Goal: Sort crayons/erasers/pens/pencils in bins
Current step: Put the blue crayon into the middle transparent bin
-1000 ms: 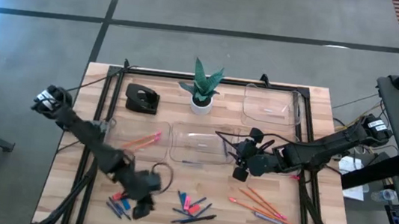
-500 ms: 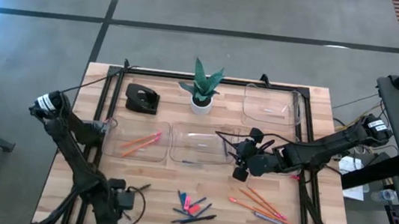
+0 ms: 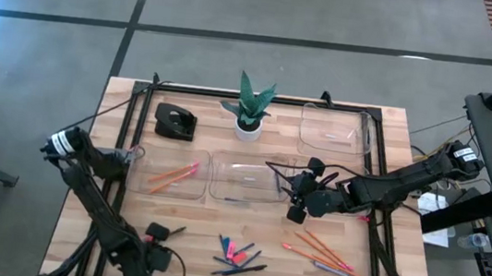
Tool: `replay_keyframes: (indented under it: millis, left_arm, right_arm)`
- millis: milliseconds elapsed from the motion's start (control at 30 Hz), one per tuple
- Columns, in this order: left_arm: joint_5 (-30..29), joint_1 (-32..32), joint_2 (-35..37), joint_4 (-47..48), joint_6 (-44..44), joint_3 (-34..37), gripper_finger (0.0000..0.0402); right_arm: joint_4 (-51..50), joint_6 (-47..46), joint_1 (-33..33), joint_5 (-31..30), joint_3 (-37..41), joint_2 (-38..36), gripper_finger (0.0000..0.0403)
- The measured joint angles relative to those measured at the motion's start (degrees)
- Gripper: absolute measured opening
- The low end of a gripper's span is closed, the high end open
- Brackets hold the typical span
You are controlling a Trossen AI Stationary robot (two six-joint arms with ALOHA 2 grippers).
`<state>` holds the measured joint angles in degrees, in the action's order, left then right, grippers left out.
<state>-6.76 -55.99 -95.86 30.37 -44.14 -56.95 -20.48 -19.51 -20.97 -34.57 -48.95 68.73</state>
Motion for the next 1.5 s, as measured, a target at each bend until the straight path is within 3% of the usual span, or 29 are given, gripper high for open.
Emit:
replay_keyframes:
  millis: [967, 1267, 1500]
  left_arm:
    - [0.13, -2.21, -5.28, -2.73, 4.05, -0.31, 0.0080]
    - [-1.42, -1.97, -5.15, -2.53, 4.44, -0.48, 0.0013]
    - [-3.18, -1.97, -4.35, -2.54, 5.45, -0.42, 0.0011]
  right_arm:
    - [0.01, 0.00, 0.00, 0.02, -0.02, 0.00, 0.0137]
    - [0.01, 0.00, -0.02, 0.02, -0.02, 0.00, 0.0137]
    - [0.01, 0.00, 0.00, 0.02, -0.02, 0.00, 0.0137]
